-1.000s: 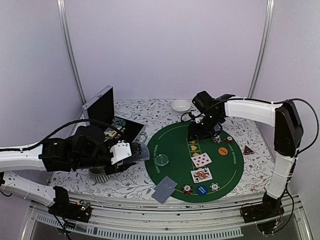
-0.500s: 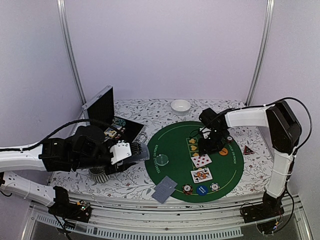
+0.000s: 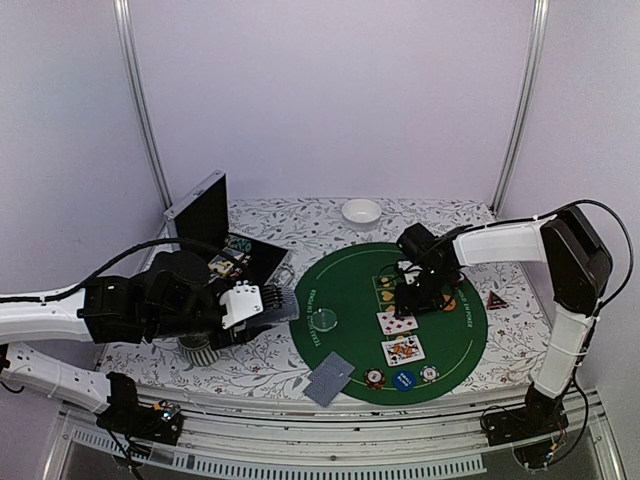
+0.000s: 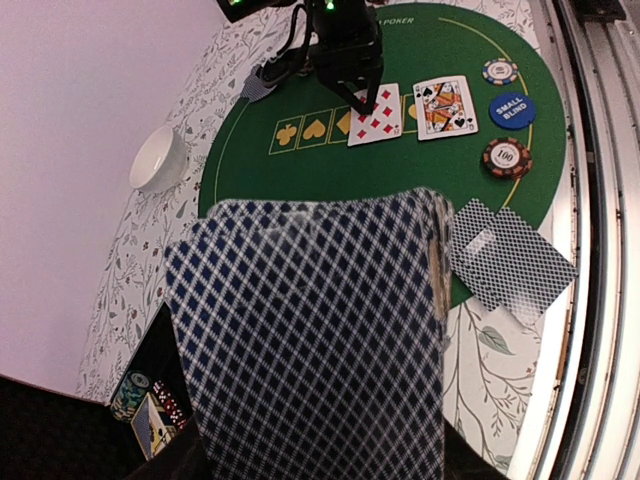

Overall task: Distribute texas hold em gaming equipment
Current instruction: Adjust the poker card in the community card area.

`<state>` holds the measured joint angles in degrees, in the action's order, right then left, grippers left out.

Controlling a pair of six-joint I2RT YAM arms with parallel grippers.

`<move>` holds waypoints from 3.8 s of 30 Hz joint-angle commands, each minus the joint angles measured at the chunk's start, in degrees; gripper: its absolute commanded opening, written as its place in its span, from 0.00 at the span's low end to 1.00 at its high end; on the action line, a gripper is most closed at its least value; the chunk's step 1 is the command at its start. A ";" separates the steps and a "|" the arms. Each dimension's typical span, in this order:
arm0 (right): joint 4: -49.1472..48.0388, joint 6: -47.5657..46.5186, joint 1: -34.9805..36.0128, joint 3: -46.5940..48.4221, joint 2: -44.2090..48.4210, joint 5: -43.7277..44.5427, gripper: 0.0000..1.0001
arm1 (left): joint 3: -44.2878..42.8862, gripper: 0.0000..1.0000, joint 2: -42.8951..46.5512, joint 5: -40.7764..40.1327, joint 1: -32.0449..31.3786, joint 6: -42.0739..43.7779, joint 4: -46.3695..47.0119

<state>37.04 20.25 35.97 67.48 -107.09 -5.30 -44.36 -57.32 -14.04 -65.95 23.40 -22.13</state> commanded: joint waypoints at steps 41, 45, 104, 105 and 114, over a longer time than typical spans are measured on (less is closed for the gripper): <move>8.40 -3.20 4.90 9.49 -9.11 -0.79 0.06 | 0.19 0.54 -0.05 0.10 0.49 0.25 1.23; 8.31 -2.26 5.22 9.07 -8.25 -1.01 0.08 | 0.15 0.54 -0.27 0.16 0.51 0.20 1.13; 14.75 2.80 4.45 7.37 13.05 17.26 0.75 | 0.23 0.53 0.55 0.68 0.55 0.34 0.86; 14.39 2.65 5.56 8.79 14.21 17.56 0.92 | 0.24 0.53 0.51 0.64 0.48 0.37 0.86; -16.00 -6.50 21.06 10.57 18.40 -12.06 0.99 | 0.24 0.53 -0.42 0.51 0.48 0.59 0.99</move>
<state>37.34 17.69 53.15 79.66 -88.29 0.45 -44.34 -57.39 -13.98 -65.95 23.73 -22.13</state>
